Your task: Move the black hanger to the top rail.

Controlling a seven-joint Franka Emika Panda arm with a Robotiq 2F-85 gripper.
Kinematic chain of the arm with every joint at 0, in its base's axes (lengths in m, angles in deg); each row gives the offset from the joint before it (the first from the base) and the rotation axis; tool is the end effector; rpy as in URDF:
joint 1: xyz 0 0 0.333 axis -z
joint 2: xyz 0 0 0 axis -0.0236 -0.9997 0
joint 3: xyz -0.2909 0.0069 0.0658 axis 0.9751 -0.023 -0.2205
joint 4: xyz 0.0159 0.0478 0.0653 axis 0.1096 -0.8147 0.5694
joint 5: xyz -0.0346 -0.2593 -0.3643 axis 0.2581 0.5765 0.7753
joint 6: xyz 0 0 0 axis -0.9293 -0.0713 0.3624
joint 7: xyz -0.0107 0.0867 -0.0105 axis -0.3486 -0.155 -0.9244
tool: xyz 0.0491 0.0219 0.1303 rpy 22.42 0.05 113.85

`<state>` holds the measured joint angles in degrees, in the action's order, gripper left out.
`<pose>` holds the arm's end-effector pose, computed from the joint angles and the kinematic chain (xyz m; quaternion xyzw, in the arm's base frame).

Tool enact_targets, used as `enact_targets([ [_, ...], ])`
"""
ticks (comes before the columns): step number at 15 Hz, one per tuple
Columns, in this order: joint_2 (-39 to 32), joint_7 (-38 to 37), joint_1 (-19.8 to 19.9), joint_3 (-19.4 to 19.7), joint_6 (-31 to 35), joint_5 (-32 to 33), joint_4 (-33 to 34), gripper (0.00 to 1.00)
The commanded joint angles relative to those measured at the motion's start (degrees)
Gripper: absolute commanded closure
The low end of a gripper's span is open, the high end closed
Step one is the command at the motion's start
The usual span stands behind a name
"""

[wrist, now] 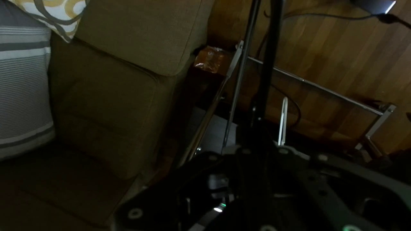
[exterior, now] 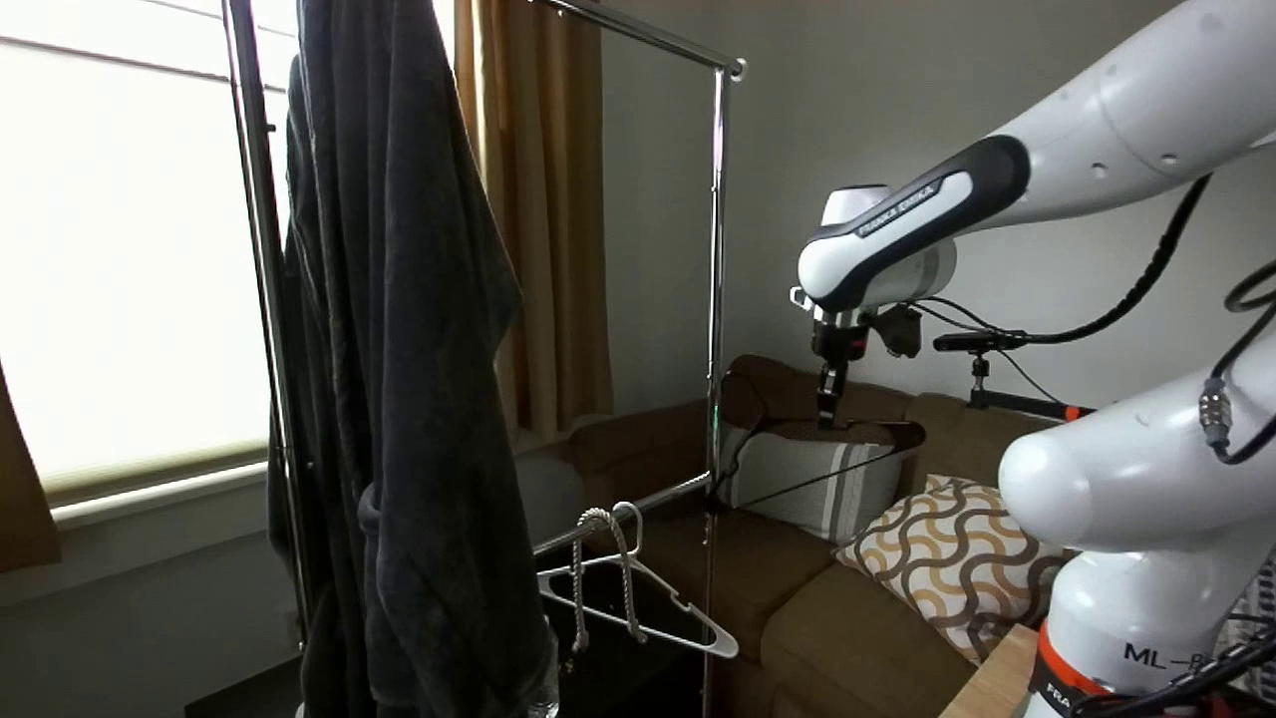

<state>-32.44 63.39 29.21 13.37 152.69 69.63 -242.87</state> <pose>0.4047 -0.0769 0.3801 0.9648 0.2328 0.0707 0.1001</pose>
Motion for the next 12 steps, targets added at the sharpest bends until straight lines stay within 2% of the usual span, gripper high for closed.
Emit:
enact_targets([
  [1, 12.1, -5.3, -15.0, 15.7, -5.7, 6.8, -1.5, 0.98],
  [3, 18.5, -8.8, -20.2, 20.8, -9.1, 8.5, 0.1, 0.98],
  [5, 23.6, -13.9, -24.0, 22.9, -13.0, 9.3, 3.3, 0.98],
  [8, 26.4, -19.9, -28.4, 23.7, -13.7, 10.1, 6.6, 0.98],
  [9, 24.0, -19.0, -29.6, 24.8, -12.3, 11.6, 6.3, 0.92],
  [11, 26.1, -21.0, -30.8, 24.5, -12.8, 11.6, 7.0, 0.92],
  [12, 26.4, -21.2, -30.9, 24.5, -12.8, 11.6, 6.9, 0.98],
])
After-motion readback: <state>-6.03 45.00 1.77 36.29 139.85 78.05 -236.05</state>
